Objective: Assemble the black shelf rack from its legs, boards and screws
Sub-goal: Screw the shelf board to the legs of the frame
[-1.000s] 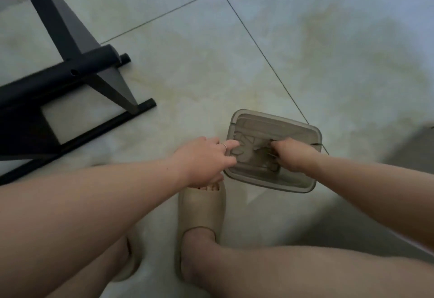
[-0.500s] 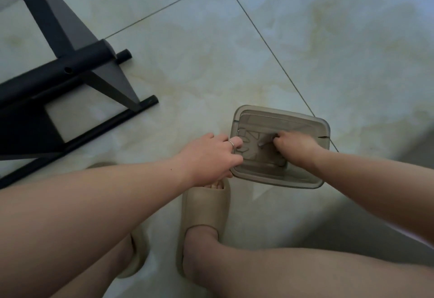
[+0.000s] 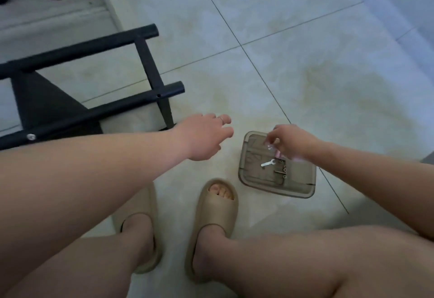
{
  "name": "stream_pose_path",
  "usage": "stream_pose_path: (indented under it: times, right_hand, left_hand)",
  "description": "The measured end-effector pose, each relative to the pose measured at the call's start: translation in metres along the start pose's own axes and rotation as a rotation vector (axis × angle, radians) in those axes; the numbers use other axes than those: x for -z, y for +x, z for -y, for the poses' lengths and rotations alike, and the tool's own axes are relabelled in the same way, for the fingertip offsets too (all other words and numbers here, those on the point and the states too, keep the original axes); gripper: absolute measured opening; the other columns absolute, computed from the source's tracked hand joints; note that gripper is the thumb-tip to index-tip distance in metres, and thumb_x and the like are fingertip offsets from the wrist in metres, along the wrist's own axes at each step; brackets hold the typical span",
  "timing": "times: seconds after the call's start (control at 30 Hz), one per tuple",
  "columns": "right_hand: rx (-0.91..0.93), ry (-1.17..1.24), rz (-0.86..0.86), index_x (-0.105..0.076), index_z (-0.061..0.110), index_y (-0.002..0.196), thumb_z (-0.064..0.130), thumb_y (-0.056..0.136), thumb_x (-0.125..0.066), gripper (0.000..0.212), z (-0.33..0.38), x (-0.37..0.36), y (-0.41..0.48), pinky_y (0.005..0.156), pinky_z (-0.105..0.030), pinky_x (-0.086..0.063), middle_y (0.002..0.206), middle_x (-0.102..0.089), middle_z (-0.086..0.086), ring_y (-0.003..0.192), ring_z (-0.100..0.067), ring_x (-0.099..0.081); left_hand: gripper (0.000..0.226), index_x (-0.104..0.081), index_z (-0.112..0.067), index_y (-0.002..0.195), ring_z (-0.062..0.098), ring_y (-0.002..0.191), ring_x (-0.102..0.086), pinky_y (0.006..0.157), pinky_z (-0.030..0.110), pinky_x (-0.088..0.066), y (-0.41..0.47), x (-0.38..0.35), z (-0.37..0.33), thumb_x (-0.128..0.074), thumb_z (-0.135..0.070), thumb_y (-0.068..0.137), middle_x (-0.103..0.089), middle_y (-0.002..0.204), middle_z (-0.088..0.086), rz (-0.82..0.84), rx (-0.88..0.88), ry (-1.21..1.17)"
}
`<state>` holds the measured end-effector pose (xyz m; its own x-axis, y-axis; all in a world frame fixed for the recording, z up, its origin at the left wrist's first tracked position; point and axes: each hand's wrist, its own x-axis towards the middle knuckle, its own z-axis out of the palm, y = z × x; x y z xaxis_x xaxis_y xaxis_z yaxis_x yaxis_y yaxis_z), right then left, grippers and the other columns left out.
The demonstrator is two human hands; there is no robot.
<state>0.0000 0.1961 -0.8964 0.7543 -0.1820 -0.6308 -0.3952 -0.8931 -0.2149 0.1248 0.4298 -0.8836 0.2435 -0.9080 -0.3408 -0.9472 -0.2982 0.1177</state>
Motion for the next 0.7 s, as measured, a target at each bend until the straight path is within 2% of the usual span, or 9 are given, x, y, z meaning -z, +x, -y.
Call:
stream_pose_path:
  times: [0.07, 0.2, 0.3, 0.37, 0.43, 0.5, 0.57, 0.63, 0.7]
  right_hand:
    - [-0.016, 0.109, -0.066, -0.070, 0.023, 0.106, -0.002, 0.097, -0.054, 0.031, 0.027, 0.022, -0.010, 0.082, -0.037, -0.060, 0.095, -0.071, 0.004, 0.078, -0.016, -0.075]
    - [0.018, 0.500, -0.184, -0.067, 0.014, 0.116, -0.005, 0.101, -0.049, 0.030, 0.087, 0.056, -0.027, 0.085, -0.042, -0.062, 0.097, -0.067, -0.003, 0.077, -0.024, -0.076]
    - [0.044, 0.636, -0.202, -0.066, 0.011, 0.121, -0.012, 0.099, -0.044, 0.038, 0.133, 0.069, -0.034, 0.089, -0.037, -0.061, 0.103, -0.060, -0.005, 0.077, -0.020, -0.075]
    - [0.049, 0.659, -0.216, -0.066, 0.011, 0.122, -0.013, 0.098, -0.045, 0.040, 0.160, 0.074, -0.034, 0.089, -0.031, -0.060, 0.105, -0.061, -0.001, 0.076, -0.012, -0.075]
    - [0.054, 0.689, -0.251, -0.068, 0.012, 0.117, -0.011, 0.096, -0.055, 0.034, 0.182, 0.078, -0.033, 0.086, -0.023, -0.059, 0.103, -0.066, 0.002, 0.075, -0.007, -0.074]
    - [0.072, 0.741, -0.282, -0.070, 0.012, 0.107, -0.006, 0.092, -0.068, 0.024, 0.198, 0.083, -0.031, 0.084, -0.020, -0.059, 0.105, -0.068, 0.001, 0.081, -0.011, -0.074]
    - [0.105, 0.807, -0.307, -0.071, 0.009, 0.100, -0.002, 0.087, -0.075, 0.018, 0.212, 0.085, -0.028, 0.084, -0.023, -0.060, 0.098, -0.068, -0.003, 0.084, -0.017, -0.070]
    - [0.131, 0.879, -0.329, -0.069, 0.005, 0.094, -0.005, 0.085, -0.076, 0.015, 0.222, 0.086, -0.024, 0.079, -0.026, -0.062, 0.087, -0.065, -0.005, 0.080, -0.019, -0.066]
    - [0.134, 0.910, -0.338, -0.069, 0.004, 0.093, -0.007, 0.085, -0.074, 0.014, 0.229, 0.085, -0.018, 0.081, -0.032, -0.063, 0.085, -0.066, -0.007, 0.082, -0.023, -0.066]
  left_hand:
    - [0.038, -0.046, -0.026, 0.137, 0.027, 0.124, -0.049, 0.083, 0.037, -0.044, -0.021, 0.023, 0.017, -0.048, -0.032, 0.100, -0.033, 0.153, 0.000, -0.075, 0.080, -0.012]
    - [0.033, -0.049, -0.025, 0.132, 0.026, 0.118, -0.052, 0.077, 0.036, -0.044, -0.074, 0.050, 0.045, -0.048, -0.031, 0.100, -0.040, 0.144, -0.003, -0.199, 0.252, -0.095]
    - [0.030, -0.052, -0.025, 0.128, 0.026, 0.111, -0.055, 0.077, 0.040, -0.049, -0.113, 0.056, 0.061, -0.048, -0.031, 0.099, -0.044, 0.138, -0.003, -0.248, 0.386, -0.165]
    - [0.025, -0.054, -0.025, 0.121, 0.025, 0.106, -0.056, 0.079, 0.042, -0.051, -0.133, 0.056, 0.070, -0.048, -0.030, 0.098, -0.046, 0.131, -0.002, -0.278, 0.463, -0.233]
    - [0.023, -0.055, -0.026, 0.119, 0.023, 0.102, -0.056, 0.079, 0.039, -0.050, -0.147, 0.052, 0.080, -0.047, -0.029, 0.098, -0.047, 0.129, -0.003, -0.299, 0.524, -0.303]
    - [0.027, -0.055, -0.026, 0.125, 0.022, 0.104, -0.058, 0.081, 0.037, -0.048, -0.156, 0.047, 0.090, -0.048, -0.030, 0.098, -0.047, 0.135, -0.003, -0.303, 0.579, -0.365]
    - [0.031, -0.054, -0.026, 0.129, 0.023, 0.108, -0.058, 0.086, 0.038, -0.048, -0.160, 0.042, 0.101, -0.049, -0.032, 0.099, -0.047, 0.139, -0.002, -0.299, 0.629, -0.420]
    - [0.034, -0.053, -0.026, 0.131, 0.025, 0.113, -0.056, 0.094, 0.042, -0.048, -0.158, 0.038, 0.110, -0.050, -0.034, 0.099, -0.051, 0.138, -0.001, -0.297, 0.675, -0.457]
    - [0.035, -0.052, -0.025, 0.132, 0.024, 0.119, -0.054, 0.099, 0.044, -0.045, -0.152, 0.035, 0.117, -0.049, -0.037, 0.099, -0.056, 0.135, -0.001, -0.301, 0.721, -0.485]
